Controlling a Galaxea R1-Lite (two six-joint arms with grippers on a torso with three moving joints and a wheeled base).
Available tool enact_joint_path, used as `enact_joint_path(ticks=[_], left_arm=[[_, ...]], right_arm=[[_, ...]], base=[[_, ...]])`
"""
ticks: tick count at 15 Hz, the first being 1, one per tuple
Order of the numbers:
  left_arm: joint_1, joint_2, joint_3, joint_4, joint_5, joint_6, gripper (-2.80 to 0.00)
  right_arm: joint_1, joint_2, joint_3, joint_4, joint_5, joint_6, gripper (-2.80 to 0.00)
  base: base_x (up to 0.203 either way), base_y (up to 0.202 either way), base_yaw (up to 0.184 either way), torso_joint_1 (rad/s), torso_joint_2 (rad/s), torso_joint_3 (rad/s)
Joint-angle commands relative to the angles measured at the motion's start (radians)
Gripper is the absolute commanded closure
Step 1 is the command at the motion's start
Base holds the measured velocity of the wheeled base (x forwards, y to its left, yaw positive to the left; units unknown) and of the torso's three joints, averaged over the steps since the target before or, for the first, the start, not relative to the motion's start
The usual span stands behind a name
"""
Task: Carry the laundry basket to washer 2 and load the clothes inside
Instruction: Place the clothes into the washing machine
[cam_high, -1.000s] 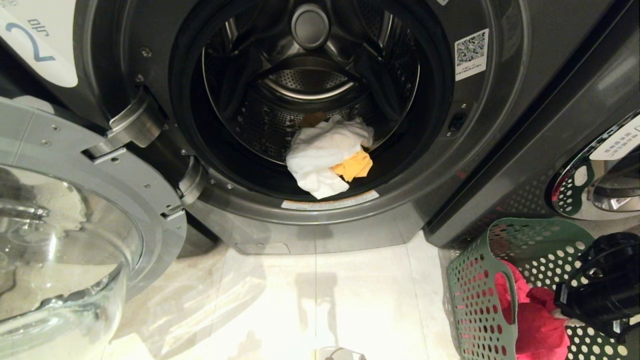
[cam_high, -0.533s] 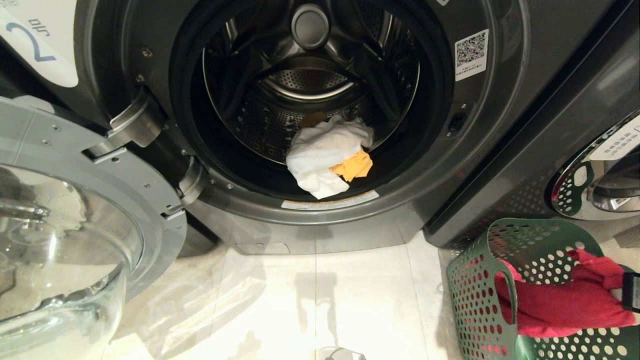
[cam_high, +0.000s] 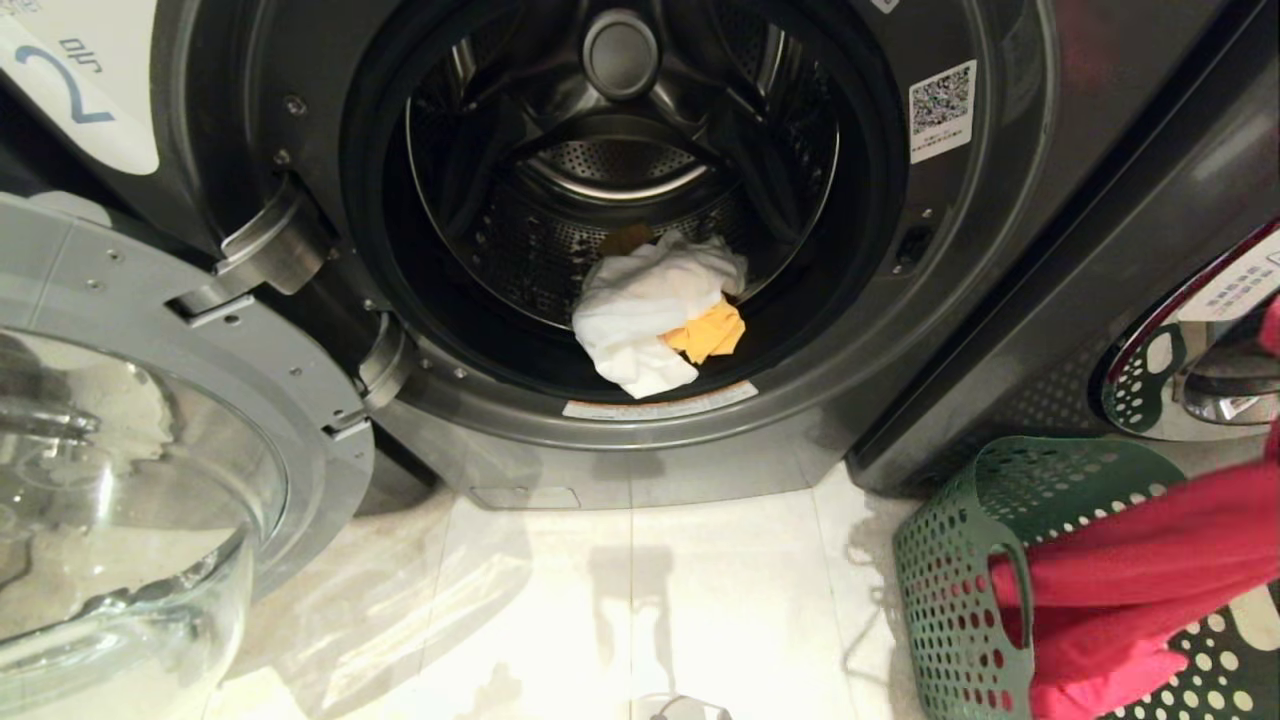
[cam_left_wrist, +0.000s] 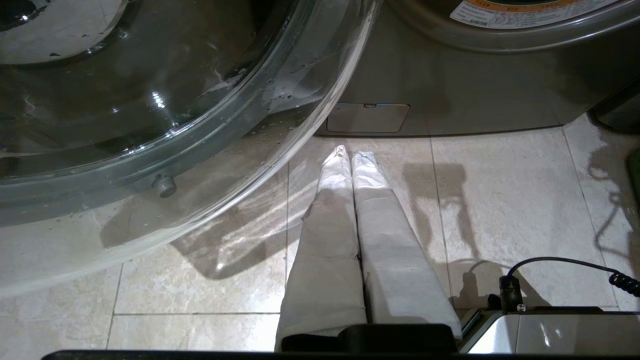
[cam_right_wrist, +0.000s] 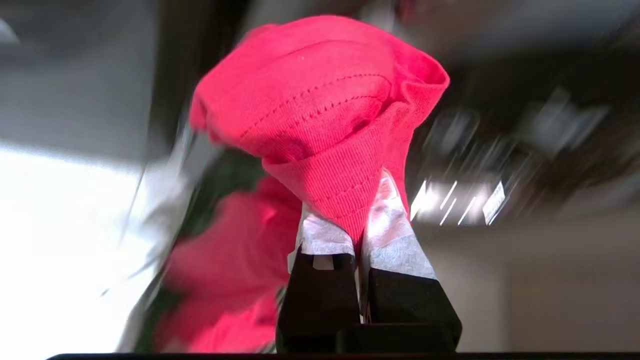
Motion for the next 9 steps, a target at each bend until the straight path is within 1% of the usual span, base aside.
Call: enact_joint_path(ticks=[1,2,3,5,6,7,9], left_arm=[[0.0,0.0,0.0,0.0,0.001,0.0,0.0],[0.0,0.0,0.0,0.0,0.0,0.0,0.0],[0.0,0.0,0.0,0.0,0.0,0.0,0.0],[0.0,0.0,-0.001,0.0,0.0,0.0,0.0],[0.0,0.0,0.0,0.0,0.0,0.0,0.0],[0.0,0.0,0.0,0.0,0.001,0.0,0.0],[0.0,0.0,0.0,0.0,0.0,0.0,0.0]], right_arm=[[0.074,-0.066,-0.163,0.006,0.028,-0.085,0.0],[0.087,-0.062,-0.226,0.029,0.044,-0.094,0.0],[0.101,-0.061,-0.298,0.081,0.072,-0.098,0.0],[0.15,-0.071,-0.433,0.263,0.157,-0.084,0.0],[0.203,-0.075,-0.471,0.332,0.204,-0.071,0.0],[0.26,-0.068,-0.497,0.355,0.234,-0.062,0.0],[0.375,-0.01,-0.519,0.353,0.249,-0.056,0.0]], base=[[0.0,0.0,0.0,0.0,0.0,0.0],[0.0,0.0,0.0,0.0,0.0,0.0],[0.0,0.0,0.0,0.0,0.0,0.0],[0.0,0.0,0.0,0.0,0.0,0.0],[0.0,0.0,0.0,0.0,0.0,0.0],[0.0,0.0,0.0,0.0,0.0,0.0],[0.0,0.0,0.0,0.0,0.0,0.0]])
